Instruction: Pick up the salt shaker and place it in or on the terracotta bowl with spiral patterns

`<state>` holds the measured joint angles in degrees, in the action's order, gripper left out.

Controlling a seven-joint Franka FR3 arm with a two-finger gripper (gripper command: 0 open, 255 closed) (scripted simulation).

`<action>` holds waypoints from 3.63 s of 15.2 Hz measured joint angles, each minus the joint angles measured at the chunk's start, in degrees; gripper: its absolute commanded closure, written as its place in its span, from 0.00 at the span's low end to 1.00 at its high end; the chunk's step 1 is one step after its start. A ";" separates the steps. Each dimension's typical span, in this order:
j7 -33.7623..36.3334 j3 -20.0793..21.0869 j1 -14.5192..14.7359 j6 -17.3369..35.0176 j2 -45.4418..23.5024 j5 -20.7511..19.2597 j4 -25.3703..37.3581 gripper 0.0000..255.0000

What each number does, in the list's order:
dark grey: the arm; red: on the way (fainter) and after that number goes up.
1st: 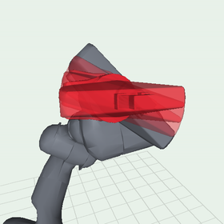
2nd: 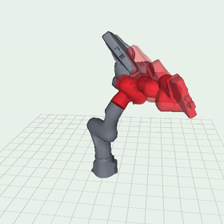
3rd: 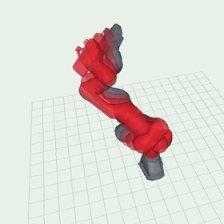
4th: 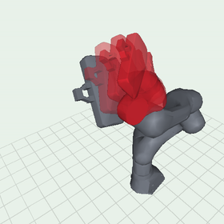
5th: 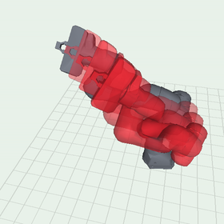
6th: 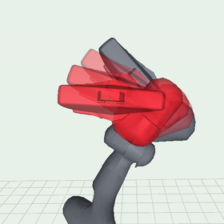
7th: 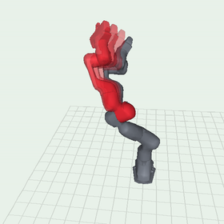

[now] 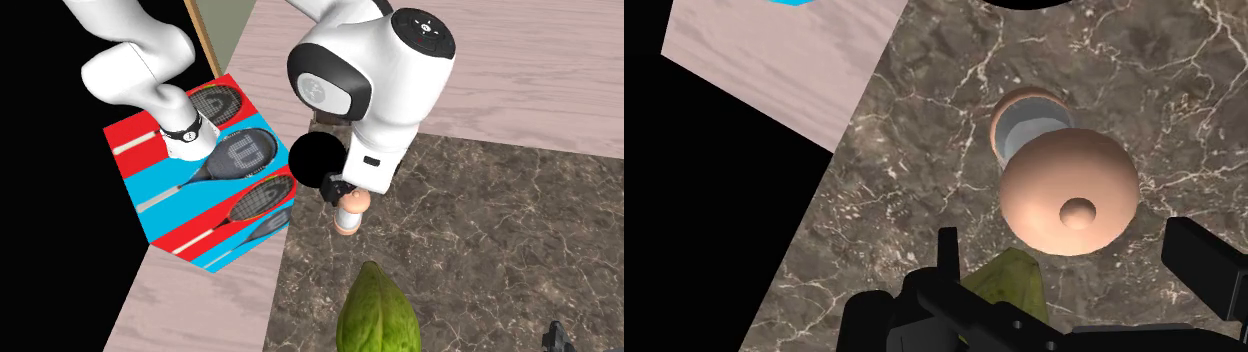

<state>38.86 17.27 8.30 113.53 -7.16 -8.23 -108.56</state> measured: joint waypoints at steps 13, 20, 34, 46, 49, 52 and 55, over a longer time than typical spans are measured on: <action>2.08 -0.14 0.63 5.00 -4.76 -2.18 -0.16 0.00; 2.07 -0.15 0.62 5.01 -4.78 -2.20 -0.14 1.00; 1.05 0.06 0.50 0.26 -2.89 -1.20 2.88 1.00; -0.29 0.26 0.49 -8.25 -1.05 -0.17 9.74 1.00; -0.44 0.34 0.62 -10.74 -1.09 -0.10 12.26 1.00; -0.64 0.41 0.68 -12.82 -0.87 0.03 14.15 1.00; -0.95 0.42 0.72 -15.29 -0.94 0.07 16.70 1.00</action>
<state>37.91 17.69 9.01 98.24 -8.10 -8.17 -91.86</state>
